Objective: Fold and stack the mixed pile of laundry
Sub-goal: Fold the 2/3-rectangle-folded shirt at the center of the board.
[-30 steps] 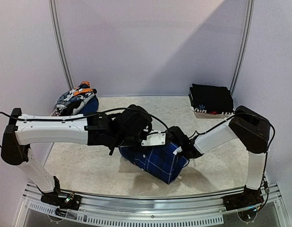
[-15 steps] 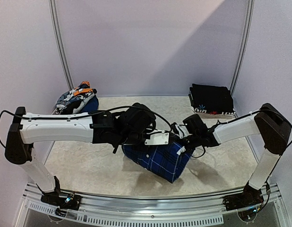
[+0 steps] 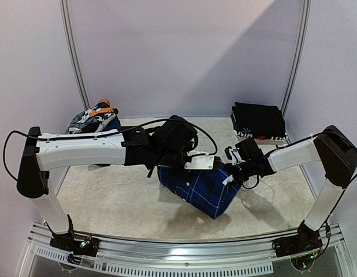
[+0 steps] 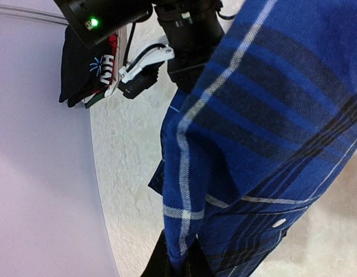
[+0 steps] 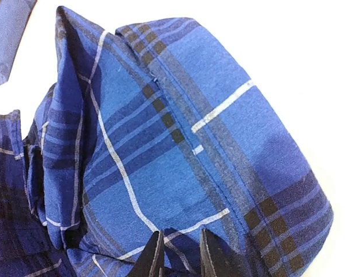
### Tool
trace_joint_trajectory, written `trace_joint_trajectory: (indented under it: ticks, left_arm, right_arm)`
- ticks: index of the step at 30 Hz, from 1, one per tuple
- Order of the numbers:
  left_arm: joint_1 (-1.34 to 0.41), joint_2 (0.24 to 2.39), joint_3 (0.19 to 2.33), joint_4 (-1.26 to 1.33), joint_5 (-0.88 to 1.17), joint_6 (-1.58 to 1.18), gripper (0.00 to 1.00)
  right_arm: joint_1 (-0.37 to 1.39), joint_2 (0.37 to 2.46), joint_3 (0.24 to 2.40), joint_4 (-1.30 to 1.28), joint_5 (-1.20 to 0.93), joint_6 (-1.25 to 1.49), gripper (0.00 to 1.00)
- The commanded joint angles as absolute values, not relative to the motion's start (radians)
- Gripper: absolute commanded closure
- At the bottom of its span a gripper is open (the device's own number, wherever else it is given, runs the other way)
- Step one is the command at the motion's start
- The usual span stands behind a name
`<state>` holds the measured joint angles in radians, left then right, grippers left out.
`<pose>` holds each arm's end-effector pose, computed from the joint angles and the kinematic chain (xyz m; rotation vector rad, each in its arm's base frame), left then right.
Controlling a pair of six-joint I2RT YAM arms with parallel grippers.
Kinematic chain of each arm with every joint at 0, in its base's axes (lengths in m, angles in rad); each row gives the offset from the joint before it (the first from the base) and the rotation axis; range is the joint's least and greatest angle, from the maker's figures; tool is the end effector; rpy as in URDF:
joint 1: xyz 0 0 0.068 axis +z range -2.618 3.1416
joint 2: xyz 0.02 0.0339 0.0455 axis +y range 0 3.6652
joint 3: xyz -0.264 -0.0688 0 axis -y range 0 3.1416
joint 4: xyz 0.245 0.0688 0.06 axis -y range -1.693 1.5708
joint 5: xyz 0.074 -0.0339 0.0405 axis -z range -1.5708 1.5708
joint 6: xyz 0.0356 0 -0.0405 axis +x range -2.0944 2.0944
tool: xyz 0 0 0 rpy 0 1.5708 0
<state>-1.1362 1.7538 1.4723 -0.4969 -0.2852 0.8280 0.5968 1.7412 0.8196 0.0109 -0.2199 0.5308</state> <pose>0.1763 -0.3560 0.2867 1.8463 1.3997 0.1796 0.2664 0.1904 0.1289 -0.1844 2.6004 0.7200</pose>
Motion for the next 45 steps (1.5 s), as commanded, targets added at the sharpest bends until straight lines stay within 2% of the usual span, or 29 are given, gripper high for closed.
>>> trace_joint_trajectory:
  ticks: [1, 11, 25, 45]
  left_arm:
    - [-1.11, 1.799, 1.539, -0.519, -0.231, 0.874, 1.0]
    - [-1.106, 1.818, 1.564, -0.548, -0.217, 0.891, 1.0]
    - [-1.092, 1.839, 1.594, -0.564, -0.18, 0.924, 1.0]
    - [-1.088, 1.86, 1.627, -0.599, -0.184, 0.931, 1.0]
  right_arm:
    - [0.551, 1.673, 0.788, 0.063, -0.275, 0.526, 0.78]
    - [0.453, 1.675, 0.816, 0.127, -0.287, 0.542, 0.75]
    - [0.451, 1.849, 0.911, 0.15, -0.273, 0.508, 0.78]
    - [0.412, 1.885, 0.933, 0.147, -0.287, 0.486, 0.74]
